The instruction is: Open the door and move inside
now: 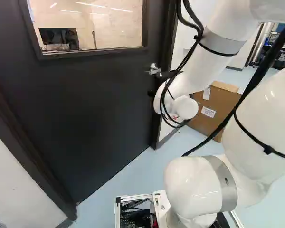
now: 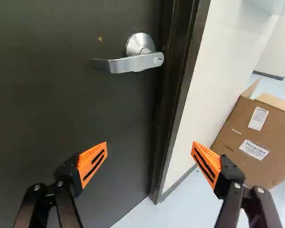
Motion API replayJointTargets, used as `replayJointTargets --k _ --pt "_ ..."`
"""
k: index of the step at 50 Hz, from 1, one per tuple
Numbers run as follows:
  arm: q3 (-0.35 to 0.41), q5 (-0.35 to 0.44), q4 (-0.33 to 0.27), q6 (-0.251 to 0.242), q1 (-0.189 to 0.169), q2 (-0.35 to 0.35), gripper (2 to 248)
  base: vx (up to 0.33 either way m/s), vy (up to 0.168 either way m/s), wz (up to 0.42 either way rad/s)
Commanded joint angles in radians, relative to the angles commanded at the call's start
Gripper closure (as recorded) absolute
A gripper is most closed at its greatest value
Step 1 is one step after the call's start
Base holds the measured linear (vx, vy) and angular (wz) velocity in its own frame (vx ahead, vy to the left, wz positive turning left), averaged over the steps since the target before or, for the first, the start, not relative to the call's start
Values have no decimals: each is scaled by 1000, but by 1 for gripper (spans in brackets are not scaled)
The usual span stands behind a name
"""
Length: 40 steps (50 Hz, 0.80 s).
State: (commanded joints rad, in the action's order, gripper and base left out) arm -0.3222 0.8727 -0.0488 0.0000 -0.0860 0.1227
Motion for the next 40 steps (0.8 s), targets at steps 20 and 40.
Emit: replayJointTargets --k 20,40 --pt "-70 0 -106 0 -32 -21 3 0 0 0" --pt "-122 0 -266 0 -54 -25 3 0 0 0"
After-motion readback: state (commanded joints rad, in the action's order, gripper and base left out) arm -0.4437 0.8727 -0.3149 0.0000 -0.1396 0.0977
